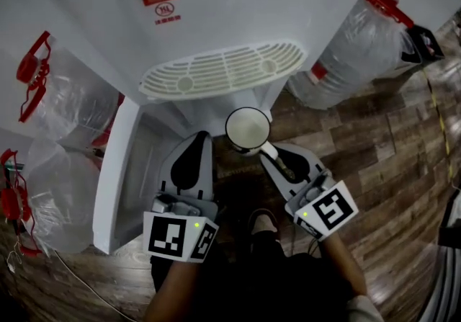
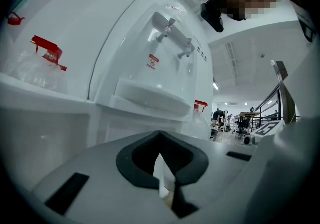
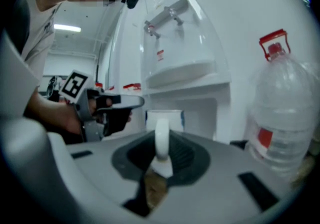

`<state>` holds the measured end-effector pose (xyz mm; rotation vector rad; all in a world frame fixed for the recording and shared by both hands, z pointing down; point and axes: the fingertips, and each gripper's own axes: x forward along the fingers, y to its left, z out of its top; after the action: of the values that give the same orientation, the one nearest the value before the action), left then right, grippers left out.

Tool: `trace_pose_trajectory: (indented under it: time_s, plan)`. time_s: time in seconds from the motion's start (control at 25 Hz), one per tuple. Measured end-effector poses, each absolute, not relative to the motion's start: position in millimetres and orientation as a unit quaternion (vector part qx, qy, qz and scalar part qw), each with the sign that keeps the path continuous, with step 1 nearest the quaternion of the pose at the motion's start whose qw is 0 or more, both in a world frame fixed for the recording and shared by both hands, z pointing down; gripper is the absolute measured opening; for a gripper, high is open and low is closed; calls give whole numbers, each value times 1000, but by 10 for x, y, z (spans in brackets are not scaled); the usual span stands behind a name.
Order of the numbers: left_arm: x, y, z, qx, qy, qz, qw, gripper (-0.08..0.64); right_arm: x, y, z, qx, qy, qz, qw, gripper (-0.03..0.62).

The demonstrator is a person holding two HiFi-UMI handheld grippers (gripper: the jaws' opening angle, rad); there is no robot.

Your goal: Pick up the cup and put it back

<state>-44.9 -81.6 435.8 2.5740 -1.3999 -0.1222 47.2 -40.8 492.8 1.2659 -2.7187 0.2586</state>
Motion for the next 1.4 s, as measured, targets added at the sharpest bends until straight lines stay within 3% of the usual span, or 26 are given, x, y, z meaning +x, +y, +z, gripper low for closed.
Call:
trace_pose_trajectory:
  time_s: [0.72,0.92,1.4]
  plan:
    - [-563,-744,4341,877,-469,-29,99,6,380,-1043,5933,452,-879,120,93,71]
    - [-599,-713,4271,882,-464,-24,71,6,369,-1251,6162,462,-872,127,97,71]
    - [-576,-713,4349,882,-463,-14,90,6,278,-1678,6507,459,-870,131,123,72]
